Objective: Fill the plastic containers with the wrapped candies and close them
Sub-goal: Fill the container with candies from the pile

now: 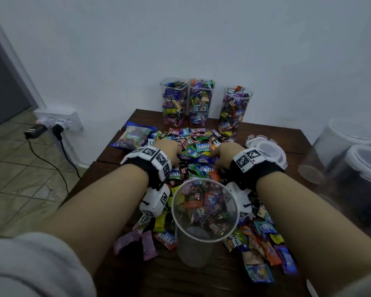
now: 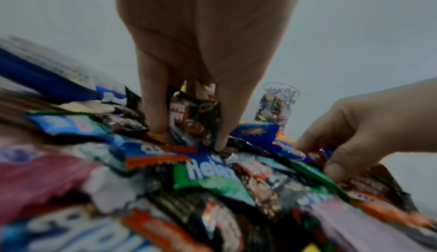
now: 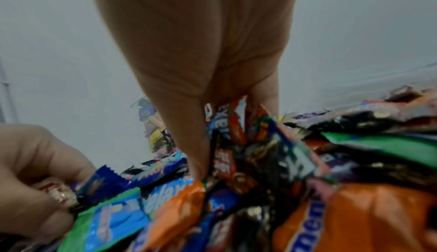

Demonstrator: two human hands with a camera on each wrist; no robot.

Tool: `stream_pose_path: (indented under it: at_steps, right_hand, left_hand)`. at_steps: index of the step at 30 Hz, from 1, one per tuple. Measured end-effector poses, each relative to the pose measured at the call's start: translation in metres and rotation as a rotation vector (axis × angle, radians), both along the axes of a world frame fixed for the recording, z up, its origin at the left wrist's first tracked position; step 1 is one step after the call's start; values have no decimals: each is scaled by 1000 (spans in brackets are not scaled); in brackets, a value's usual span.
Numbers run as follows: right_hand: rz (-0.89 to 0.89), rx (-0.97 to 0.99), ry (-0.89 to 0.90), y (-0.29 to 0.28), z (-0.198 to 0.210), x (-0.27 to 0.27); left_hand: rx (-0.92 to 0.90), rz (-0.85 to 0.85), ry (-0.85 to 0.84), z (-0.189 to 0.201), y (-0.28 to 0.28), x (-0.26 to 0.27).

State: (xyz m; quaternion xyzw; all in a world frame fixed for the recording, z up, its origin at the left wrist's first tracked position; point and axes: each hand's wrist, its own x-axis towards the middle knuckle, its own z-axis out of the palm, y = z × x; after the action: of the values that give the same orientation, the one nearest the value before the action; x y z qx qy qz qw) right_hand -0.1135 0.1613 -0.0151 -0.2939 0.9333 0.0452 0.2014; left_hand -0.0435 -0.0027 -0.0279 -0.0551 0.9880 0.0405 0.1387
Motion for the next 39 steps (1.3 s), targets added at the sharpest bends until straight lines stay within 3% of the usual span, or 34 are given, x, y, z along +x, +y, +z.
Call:
stream_pose_path:
  at_steps: [12,20,31,39]
  right_hand:
    - [-159,-305,60,29,4,11]
    - [-257,-694,6,52,23,38]
    - [-256,-1104,43,100,65,112]
    - [-177,-1240,-70,97,67,165]
  left_hand:
    - [216,154,320,18,1,27]
    - [422,197,557,43,13,60]
    - [691,175,768,69,24,127]
    - [756,192,803,60,34,151]
